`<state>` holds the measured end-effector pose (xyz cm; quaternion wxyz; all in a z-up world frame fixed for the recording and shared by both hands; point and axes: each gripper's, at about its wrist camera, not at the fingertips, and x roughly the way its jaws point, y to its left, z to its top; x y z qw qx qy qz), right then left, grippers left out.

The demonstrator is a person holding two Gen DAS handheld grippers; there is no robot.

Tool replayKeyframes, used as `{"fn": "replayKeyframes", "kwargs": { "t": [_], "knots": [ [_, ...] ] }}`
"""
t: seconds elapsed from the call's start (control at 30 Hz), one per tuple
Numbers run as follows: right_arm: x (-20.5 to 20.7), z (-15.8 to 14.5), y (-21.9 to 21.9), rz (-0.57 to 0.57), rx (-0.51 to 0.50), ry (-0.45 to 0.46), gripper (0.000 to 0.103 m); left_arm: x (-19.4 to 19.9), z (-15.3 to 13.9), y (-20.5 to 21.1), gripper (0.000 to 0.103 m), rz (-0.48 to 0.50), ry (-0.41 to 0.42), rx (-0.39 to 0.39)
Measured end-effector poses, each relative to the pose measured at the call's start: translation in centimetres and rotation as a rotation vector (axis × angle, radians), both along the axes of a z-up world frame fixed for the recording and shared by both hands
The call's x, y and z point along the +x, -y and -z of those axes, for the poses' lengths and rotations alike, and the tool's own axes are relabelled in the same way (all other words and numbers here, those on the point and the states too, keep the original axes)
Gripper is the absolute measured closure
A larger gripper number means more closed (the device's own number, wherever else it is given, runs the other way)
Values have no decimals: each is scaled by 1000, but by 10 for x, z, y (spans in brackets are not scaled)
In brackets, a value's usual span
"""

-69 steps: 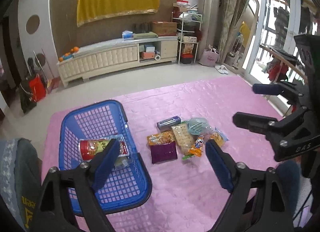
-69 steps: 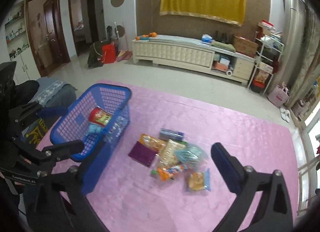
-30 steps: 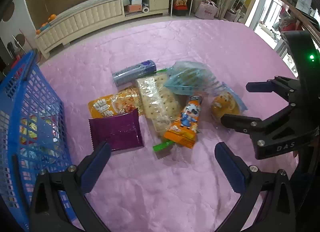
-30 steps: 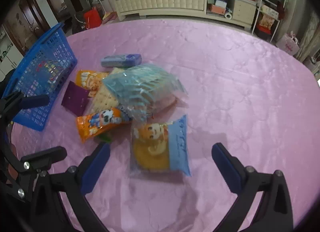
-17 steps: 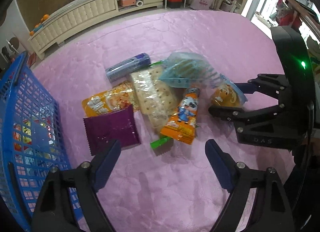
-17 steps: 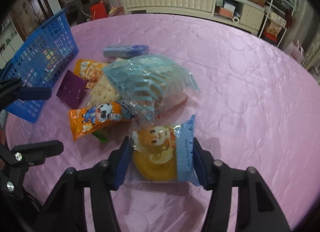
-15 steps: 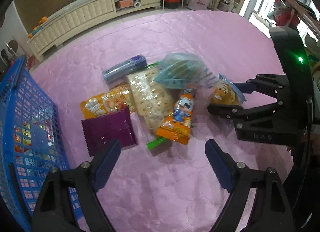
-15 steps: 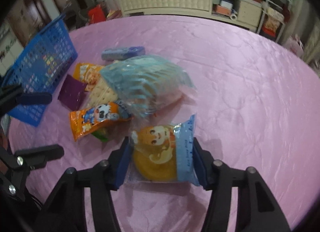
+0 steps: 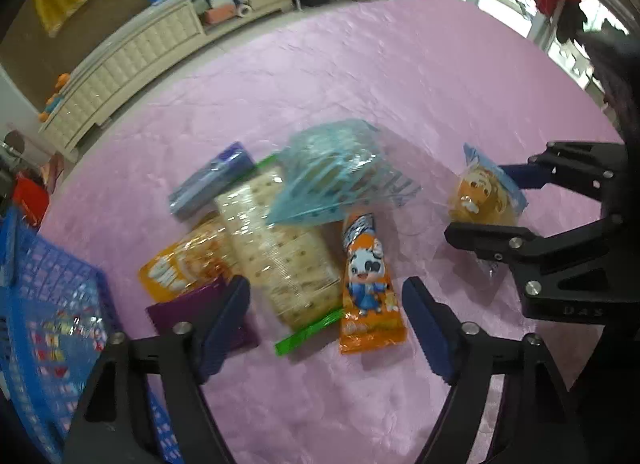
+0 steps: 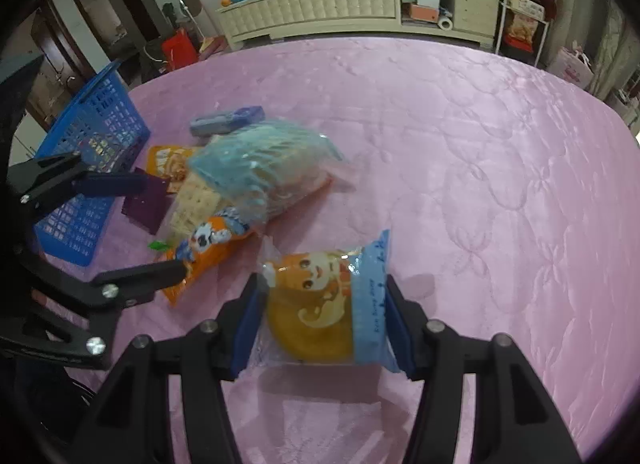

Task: Organize snacks
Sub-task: 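Grasp the small Dan Huang Su bag with the right gripper while the left approaches the orange stick pack, then grasp the orange cartoon stick pack with the left gripper while the right lifts its bag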

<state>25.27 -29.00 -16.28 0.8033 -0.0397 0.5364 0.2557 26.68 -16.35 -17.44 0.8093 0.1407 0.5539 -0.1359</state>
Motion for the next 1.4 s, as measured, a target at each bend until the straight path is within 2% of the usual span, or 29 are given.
{"fn": "replayKeyframes", "kwargs": {
  "t": [0.13, 0.3, 0.43, 0.5, 0.6, 0.67, 0.9, 1.1, 1.4],
  "knots": [
    [3, 0, 6, 26, 10, -11, 42, 8, 11, 16, 34, 48, -38, 12],
    [5, 2, 13, 48, 3, -22, 42, 16, 19, 28, 53, 39, -82, -7],
    [4, 4, 13, 45, 3, -32, 42, 19, 27, 38, 64, 31, -110, -11],
    [3, 4, 13, 42, 5, -33, 42, 23, 28, 39, 78, 17, -115, -16],
    [2, 4, 12, 38, 5, -31, 42, 25, 32, 31, 85, -9, -150, -57],
    [1, 4, 13, 38, -6, -24, 42, 22, 34, 25, 88, -22, -145, -55],
    [-16, -16, 12, 51, -13, 10, 42, -14, 21, -1, 90, -57, -106, -99],
    [-38, -41, 1, 71, 46, -6, 42, -51, -19, -23, 90, -57, -1, -137],
    [-66, -94, -45, 38, 93, 70, 42, -89, -73, -62, 90, -105, 129, -185]
  ]
}}
